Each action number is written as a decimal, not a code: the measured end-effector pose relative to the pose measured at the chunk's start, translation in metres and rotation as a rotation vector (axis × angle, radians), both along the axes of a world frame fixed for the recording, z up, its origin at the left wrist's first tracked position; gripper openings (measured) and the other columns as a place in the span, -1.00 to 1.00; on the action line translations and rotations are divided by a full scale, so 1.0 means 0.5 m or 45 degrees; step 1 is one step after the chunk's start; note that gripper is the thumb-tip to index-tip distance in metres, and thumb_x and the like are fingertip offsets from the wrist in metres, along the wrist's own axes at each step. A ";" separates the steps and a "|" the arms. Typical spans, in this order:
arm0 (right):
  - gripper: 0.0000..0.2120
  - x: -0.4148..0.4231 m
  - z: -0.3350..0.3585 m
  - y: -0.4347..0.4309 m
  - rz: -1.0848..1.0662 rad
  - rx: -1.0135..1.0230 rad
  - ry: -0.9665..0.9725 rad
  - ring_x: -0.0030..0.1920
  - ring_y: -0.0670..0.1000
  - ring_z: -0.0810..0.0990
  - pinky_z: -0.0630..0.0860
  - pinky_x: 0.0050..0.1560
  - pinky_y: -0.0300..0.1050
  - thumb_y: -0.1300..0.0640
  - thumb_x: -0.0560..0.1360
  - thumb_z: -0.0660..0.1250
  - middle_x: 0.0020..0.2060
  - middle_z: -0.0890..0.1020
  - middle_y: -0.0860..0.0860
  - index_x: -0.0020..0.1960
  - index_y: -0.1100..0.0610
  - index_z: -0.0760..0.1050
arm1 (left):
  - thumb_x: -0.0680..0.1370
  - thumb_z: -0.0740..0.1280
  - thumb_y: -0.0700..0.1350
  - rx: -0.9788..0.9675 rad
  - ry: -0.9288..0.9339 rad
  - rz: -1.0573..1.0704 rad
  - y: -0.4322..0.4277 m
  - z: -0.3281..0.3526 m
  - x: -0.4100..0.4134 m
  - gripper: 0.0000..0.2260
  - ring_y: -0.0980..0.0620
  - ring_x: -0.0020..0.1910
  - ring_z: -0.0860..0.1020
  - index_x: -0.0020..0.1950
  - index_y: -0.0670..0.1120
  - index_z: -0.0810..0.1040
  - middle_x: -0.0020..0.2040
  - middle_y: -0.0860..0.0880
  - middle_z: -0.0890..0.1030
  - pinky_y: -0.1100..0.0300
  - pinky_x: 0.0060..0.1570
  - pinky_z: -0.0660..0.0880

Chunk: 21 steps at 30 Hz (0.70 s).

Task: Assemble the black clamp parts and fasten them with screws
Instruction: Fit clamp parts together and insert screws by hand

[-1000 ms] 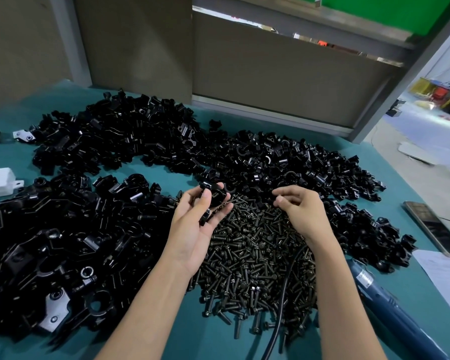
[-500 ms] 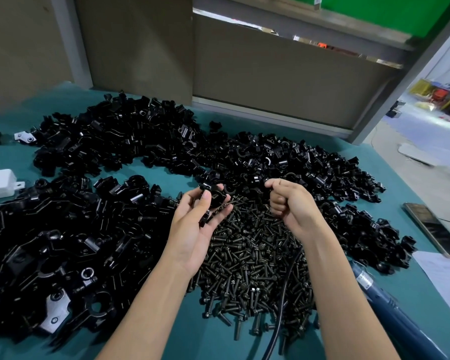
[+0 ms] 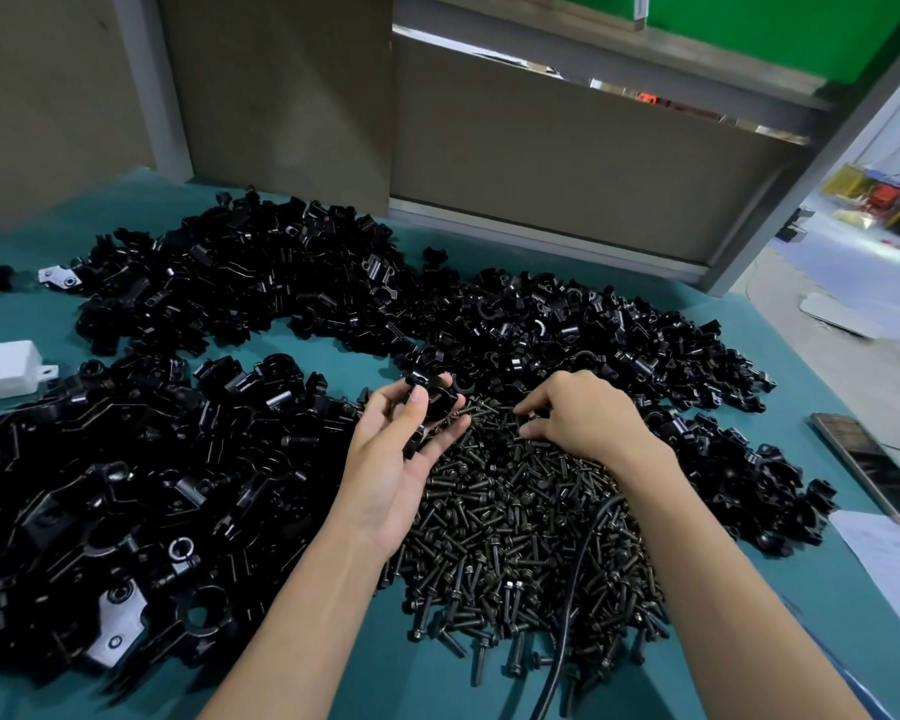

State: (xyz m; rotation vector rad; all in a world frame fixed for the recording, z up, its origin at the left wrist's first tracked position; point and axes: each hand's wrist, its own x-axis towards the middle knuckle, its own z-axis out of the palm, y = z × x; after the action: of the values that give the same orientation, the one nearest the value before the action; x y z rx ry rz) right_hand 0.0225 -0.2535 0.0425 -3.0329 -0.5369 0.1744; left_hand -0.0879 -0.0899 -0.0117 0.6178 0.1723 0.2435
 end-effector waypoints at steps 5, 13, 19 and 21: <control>-0.74 0.000 0.007 0.004 0.044 0.039 0.081 0.09 0.07 0.63 0.53 0.01 -0.06 -0.10 0.46 0.49 0.10 0.67 -0.01 0.13 -0.12 0.66 | 0.50 0.36 -0.13 0.004 -0.008 -0.004 -0.001 0.000 0.000 -0.72 -0.12 0.11 0.66 0.16 -0.22 0.50 0.12 -0.13 0.69 0.06 0.01 0.63; -0.79 -0.002 -0.018 0.007 0.108 -0.042 -0.107 0.03 0.13 0.63 0.42 -0.13 -0.08 0.03 0.64 0.25 0.04 0.67 0.03 0.17 -0.01 0.63 | 0.50 0.36 -0.13 0.007 -0.006 -0.005 -0.001 0.002 -0.002 -0.71 -0.12 0.12 0.66 0.17 -0.22 0.50 0.13 -0.14 0.69 0.07 0.01 0.63; -0.81 -0.044 -0.029 0.003 0.144 0.915 -0.106 -0.52 -0.14 0.31 0.22 -0.44 -0.27 0.11 0.64 0.26 -0.55 0.44 -0.18 -0.01 0.03 0.65 | 0.55 0.33 -0.15 0.003 0.005 -0.006 -0.003 0.004 -0.002 -0.70 -0.15 0.16 0.65 0.23 -0.26 0.48 0.19 -0.19 0.66 0.07 0.03 0.62; -0.83 -0.077 -0.022 0.021 0.237 1.190 -0.091 -0.49 -0.17 0.30 0.19 -0.42 -0.35 0.14 0.63 0.30 -0.52 0.46 -0.22 -0.05 0.01 0.65 | 0.54 0.33 -0.14 0.007 0.003 -0.015 -0.004 0.005 -0.002 -0.71 -0.18 0.19 0.63 0.22 -0.25 0.48 0.21 -0.20 0.65 0.08 0.04 0.62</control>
State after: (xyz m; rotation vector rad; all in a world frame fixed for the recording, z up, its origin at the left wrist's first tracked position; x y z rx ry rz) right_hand -0.0158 -0.2430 0.0316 -2.0872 -0.6628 -0.1464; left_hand -0.0891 -0.0920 -0.0093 0.6241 0.1703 0.2316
